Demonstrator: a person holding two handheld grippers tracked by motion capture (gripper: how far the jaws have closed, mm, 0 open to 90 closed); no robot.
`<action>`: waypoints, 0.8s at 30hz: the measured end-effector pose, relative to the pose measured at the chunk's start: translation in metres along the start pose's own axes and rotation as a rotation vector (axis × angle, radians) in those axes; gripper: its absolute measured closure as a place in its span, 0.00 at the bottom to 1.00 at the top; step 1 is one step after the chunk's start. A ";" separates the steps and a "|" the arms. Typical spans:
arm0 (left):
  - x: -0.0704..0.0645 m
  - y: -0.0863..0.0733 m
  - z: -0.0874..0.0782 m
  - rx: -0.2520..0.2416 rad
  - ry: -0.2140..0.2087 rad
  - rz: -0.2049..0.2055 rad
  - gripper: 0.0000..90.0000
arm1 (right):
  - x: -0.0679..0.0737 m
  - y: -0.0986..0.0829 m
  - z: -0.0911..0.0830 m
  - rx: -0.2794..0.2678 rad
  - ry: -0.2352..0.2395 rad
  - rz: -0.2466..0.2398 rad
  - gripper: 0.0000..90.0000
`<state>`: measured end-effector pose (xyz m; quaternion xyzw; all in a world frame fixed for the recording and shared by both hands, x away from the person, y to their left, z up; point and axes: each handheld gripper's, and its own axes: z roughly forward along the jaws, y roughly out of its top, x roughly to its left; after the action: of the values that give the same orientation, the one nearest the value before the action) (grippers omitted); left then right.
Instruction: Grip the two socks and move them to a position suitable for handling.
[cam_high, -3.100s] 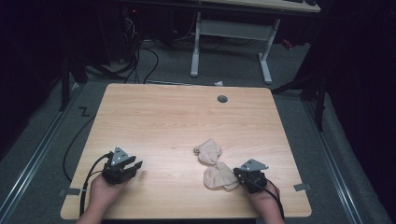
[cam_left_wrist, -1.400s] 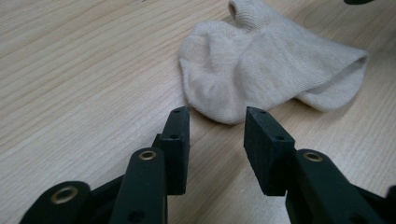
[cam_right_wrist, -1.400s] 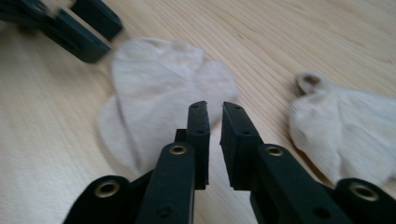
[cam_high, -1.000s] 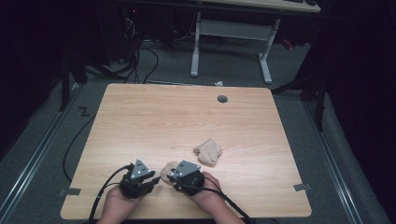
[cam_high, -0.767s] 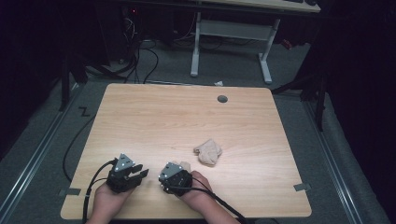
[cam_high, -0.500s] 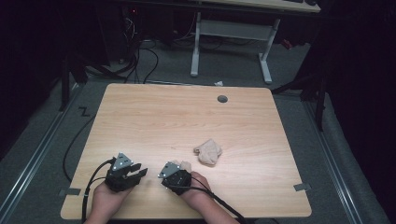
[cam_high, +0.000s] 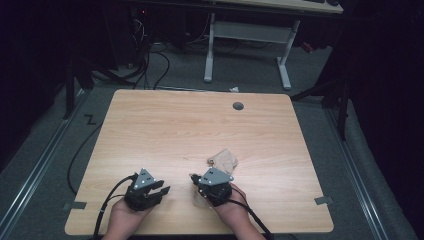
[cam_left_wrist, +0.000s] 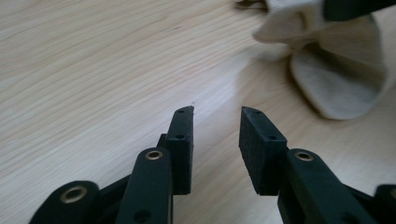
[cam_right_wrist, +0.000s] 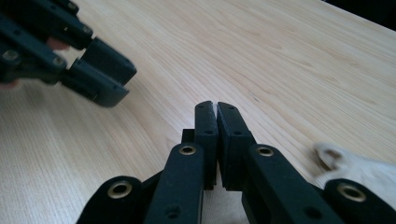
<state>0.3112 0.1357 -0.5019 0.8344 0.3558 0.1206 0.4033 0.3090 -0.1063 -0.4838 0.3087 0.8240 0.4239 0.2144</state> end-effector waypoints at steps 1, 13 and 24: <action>-0.005 0.002 0.002 -0.003 -0.017 0.007 0.73 | -0.002 -0.002 -0.003 -0.006 -0.006 0.006 0.97; -0.056 0.028 0.063 0.033 -0.147 0.116 0.70 | -0.015 -0.019 -0.022 -0.023 -0.056 0.086 0.97; -0.056 0.026 0.071 0.083 -0.053 0.197 0.95 | -0.019 -0.029 -0.038 -0.013 -0.113 0.087 0.97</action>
<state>0.3184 0.0446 -0.5232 0.8843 0.2659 0.1227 0.3637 0.2897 -0.1538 -0.4852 0.3665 0.7935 0.4201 0.2440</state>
